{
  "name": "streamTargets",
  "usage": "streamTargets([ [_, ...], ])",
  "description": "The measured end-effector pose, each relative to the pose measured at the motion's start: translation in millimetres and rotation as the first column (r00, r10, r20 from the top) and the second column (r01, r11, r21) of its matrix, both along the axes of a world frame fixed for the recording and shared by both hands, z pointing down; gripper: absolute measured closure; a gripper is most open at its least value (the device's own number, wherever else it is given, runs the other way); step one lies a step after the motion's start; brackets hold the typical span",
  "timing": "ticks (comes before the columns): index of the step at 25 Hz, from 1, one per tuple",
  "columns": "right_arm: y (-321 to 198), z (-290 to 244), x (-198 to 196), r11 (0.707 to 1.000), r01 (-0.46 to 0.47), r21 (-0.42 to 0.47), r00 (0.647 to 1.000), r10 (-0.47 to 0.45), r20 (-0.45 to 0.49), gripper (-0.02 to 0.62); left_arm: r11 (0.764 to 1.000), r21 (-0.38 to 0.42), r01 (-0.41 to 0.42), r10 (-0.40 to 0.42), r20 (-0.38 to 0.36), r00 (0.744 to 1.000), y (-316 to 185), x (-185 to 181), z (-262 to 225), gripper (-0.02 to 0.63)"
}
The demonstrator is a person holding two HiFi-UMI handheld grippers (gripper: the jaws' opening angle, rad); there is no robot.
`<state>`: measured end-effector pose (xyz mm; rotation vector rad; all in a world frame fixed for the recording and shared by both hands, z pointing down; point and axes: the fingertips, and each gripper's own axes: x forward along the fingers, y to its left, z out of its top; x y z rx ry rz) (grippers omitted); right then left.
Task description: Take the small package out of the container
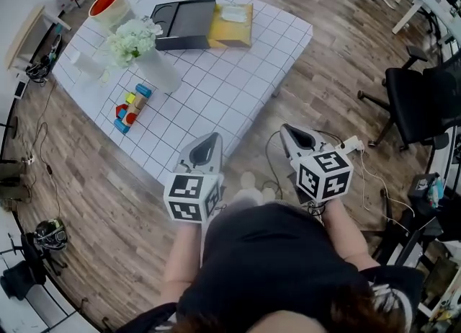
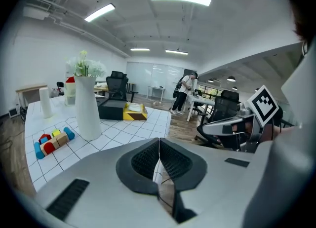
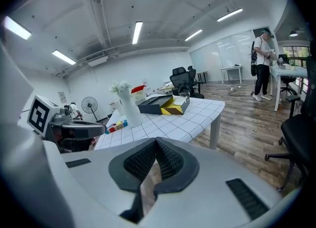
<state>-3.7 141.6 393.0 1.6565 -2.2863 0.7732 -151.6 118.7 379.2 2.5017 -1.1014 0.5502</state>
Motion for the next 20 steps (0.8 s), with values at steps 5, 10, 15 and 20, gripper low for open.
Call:
streamTargets([
  [5, -29, -1, -20, 1.0, 0.023, 0.014, 1.0, -0.023, -0.009, 0.58, 1.0, -0.001, -0.013, 0.013, 0.013, 1.0, -23, -17, 12, 0.577],
  [10, -44, -2, -22, 1.0, 0.011, 0.014, 0.999, -0.01, -0.032, 0.58, 0.997, -0.011, -0.077, 0.076, -0.05, 0.996, -33, -10, 13, 0.577],
  [15, -61, -2, -16, 1.0, -0.002, 0.012, 0.998, 0.003, -0.057, 0.581, 0.994, 0.008, -0.106, 0.106, -0.048, 0.993, -49, -6, 13, 0.578],
  [20, -92, -1, -15, 1.0, 0.02, 0.013, 0.998, -0.019, -0.053, 0.58, 0.996, 0.014, -0.085, 0.085, -0.031, 0.996, -65, -6, 13, 0.578],
])
